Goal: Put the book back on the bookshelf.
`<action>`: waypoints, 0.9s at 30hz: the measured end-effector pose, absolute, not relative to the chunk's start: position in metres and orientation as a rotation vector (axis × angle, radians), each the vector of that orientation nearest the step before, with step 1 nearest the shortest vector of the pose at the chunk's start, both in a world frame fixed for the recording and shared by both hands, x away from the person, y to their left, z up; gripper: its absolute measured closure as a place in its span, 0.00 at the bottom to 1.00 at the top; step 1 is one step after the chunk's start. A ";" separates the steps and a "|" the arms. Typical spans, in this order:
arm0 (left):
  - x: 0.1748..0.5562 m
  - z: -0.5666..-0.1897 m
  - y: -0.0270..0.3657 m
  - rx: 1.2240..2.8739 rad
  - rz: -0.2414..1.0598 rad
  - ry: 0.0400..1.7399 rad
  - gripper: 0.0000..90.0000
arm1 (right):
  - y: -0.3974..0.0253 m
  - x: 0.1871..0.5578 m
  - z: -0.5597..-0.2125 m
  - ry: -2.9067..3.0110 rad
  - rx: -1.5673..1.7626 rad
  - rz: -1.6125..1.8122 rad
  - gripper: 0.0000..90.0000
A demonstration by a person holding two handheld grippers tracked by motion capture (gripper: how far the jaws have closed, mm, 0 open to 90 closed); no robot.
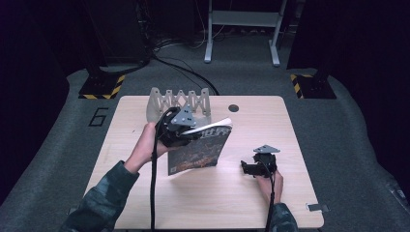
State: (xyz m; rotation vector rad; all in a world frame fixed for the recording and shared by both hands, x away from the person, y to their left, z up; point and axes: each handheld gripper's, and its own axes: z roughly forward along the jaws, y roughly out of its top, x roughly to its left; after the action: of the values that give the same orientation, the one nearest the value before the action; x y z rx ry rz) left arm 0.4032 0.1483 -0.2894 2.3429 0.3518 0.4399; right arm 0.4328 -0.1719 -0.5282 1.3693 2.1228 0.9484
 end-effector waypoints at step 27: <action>0.404 -0.288 0.196 2.344 0.492 0.515 0.91 | -0.172 0.433 -0.528 2.123 1.364 0.948 0.16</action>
State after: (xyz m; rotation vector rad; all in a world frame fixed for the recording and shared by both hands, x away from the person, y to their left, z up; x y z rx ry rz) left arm 0.4037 0.1964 -0.2878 2.3439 0.5148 0.4920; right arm 0.4330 -0.1719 -0.5283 1.3639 2.1231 0.9478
